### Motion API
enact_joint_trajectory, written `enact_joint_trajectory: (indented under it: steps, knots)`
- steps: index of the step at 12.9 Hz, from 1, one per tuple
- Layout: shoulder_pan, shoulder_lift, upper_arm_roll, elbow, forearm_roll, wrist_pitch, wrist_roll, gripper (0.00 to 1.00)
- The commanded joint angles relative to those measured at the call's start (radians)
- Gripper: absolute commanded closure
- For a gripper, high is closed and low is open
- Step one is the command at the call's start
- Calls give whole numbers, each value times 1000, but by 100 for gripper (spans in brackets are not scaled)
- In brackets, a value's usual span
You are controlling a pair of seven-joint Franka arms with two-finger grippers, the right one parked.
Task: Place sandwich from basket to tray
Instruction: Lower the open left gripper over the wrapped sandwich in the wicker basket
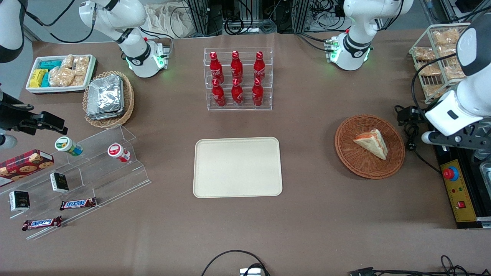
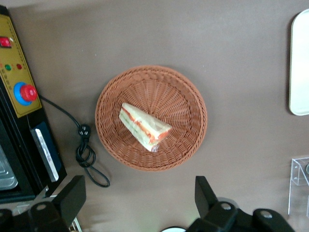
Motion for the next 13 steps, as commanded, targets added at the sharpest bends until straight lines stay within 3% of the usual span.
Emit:
enact_joint_trajectory:
  steps: [1,4,7,13]
  knots:
    - [-10,44,1,63,16,-42,-6,0]
    - [-53,105,0,112,23,-54,-24,0]
    - [-68,78,0,-22,23,17,-278,0]
    - [-48,-143,11,-651,14,614,-763,0]
